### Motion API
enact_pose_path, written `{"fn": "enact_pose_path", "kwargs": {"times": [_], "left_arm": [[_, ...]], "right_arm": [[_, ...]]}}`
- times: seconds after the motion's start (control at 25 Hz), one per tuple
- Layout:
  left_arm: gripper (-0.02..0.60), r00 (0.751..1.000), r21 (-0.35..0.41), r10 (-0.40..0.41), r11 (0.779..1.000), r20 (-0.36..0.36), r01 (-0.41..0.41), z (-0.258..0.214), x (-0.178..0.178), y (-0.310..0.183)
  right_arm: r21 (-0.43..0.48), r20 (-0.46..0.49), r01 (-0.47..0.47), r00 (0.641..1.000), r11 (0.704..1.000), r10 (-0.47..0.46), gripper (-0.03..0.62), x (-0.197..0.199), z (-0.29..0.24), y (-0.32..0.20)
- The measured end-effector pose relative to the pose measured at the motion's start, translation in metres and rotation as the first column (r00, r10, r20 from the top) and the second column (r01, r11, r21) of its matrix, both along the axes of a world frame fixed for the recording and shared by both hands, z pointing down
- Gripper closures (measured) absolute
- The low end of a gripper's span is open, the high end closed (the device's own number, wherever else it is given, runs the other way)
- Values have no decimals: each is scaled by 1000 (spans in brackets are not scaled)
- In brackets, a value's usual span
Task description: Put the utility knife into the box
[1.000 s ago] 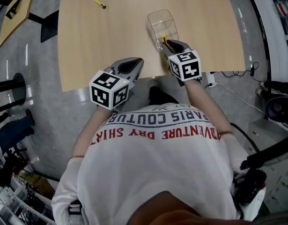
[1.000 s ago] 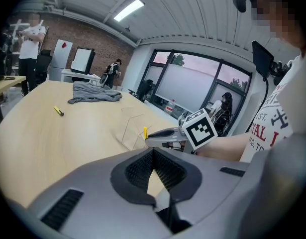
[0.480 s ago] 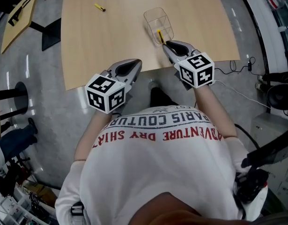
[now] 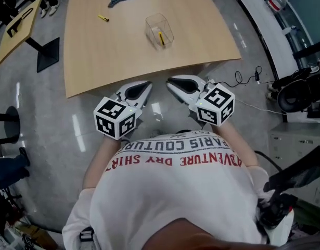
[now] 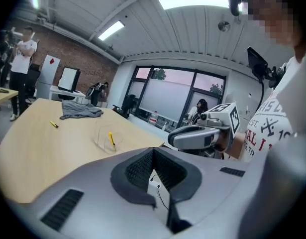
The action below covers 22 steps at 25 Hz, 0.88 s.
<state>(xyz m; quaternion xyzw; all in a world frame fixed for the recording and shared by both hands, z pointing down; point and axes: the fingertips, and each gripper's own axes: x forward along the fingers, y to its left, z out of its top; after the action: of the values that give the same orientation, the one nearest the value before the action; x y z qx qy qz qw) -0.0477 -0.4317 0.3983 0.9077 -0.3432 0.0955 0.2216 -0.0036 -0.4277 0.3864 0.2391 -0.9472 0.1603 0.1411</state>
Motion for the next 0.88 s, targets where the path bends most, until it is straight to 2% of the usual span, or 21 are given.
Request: {"fn": "enact_pose_path", "kwargs": {"times": [0.16,0.32,0.44,0.68,0.88], "left_arm": [[580,1000,15,17,1000,-2,-17,-13,14,59],[580,999,13,38,999,1,-38,0,53,141],[580,998,-2,69,998,-11,-69,10,106,224],[580,995,13,102,995,13,-102,10,225,415],[580,990,43,139,989,24,-140,-19,295,543]], "right_arm": [[16,33,-7,999,1000,6,580,19,-13,53],[21,37,-39,999,999,38,588,66,-2,141],[9,33,-72,997,997,71,588,120,12,230],[-5,38,-113,993,994,113,588,239,15,429],[16,54,-102,993,995,101,592,303,-17,548]]}}
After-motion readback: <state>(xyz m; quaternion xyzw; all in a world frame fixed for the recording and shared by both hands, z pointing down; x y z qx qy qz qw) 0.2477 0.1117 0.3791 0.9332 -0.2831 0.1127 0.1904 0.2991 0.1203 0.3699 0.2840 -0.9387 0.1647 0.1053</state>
